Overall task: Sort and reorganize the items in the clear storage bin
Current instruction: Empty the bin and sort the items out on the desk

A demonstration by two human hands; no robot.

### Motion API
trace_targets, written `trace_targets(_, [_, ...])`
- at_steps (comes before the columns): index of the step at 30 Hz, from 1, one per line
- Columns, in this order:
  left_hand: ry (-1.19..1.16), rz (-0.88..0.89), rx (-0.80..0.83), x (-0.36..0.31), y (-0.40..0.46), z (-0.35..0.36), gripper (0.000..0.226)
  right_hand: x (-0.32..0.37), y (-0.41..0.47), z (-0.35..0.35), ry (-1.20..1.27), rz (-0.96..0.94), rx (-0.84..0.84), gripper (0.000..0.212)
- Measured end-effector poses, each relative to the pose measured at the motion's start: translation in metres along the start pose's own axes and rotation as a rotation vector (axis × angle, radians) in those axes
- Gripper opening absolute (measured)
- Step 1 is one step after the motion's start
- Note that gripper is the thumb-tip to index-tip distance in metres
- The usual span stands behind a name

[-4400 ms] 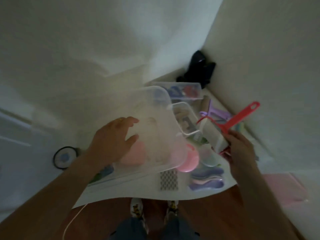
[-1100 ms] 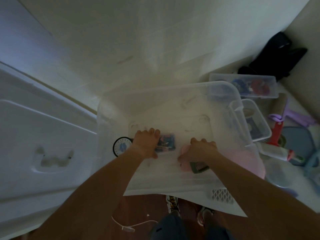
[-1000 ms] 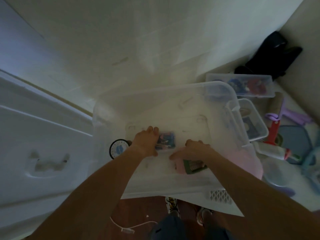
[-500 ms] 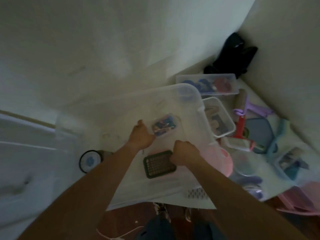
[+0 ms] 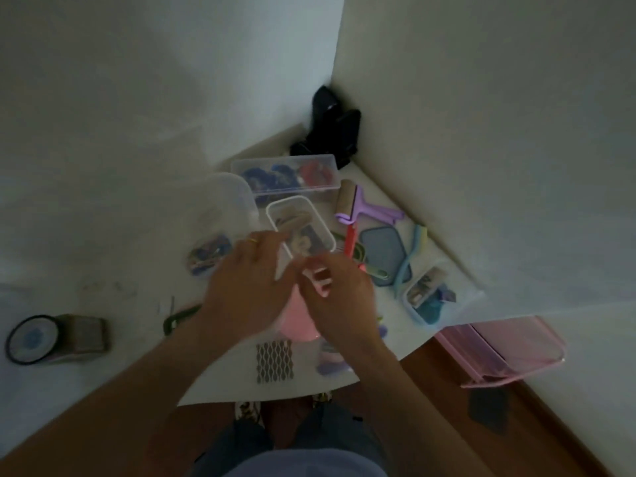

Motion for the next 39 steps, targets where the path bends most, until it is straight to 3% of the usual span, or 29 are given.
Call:
trace_targets(3, [0.009,0.134,-0.018,-0.061,-0.005,0.034,0.047,-0.073,-0.001,-0.044,-0.016,0.147,-0.017,0.015])
trace_targets(9, [-0.047,-0.04,0.277,-0.09,-0.013,0.14,0.049,-0.21,-0.003,-0.095,-0.069,0.381,0.001,0.023])
trace_targets(14, [0.082,-0.027,0.368,-0.08,-0.029,0.203,0.048,-0.297,0.007,-0.134,-0.013,0.607,-0.142,0.046])
trace_targets(18, [0.006,-0.039,0.444,-0.097,-0.029,0.235,0.046,-0.36,0.002,-0.13,0.114,0.846,-0.166,0.073])
trace_targets(24, [-0.337,-0.453,0.547,-0.113,-0.015,0.292,0.044,-0.37,0.029,-0.128,0.175,0.724,-0.161,0.08])
trace_targets(30, [-0.676,-0.906,0.529,-0.108,-0.024,0.348,0.045,-0.37,0.049,-0.129,0.047,0.613,-0.099,0.056])
trace_targets(35, [-0.614,-0.963,0.443,-0.089,-0.036,0.367,0.05,-0.386,0.037,-0.126,-0.006,0.648,-0.06,0.043])
trace_targets(39, [-0.391,-0.82,0.368,-0.095,-0.031,0.349,0.031,-0.389,0.037,-0.132,0.012,0.601,-0.115,0.019])
Point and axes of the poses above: each hand's wrist, its own y-axis towards the middle knuckle, its own z-axis out of the palm, x = y × z, the point moved 9 cm from there along y, towards the middle knuckle, and after that the axes turned 7 degrees about -x, right-handed, at the moved point
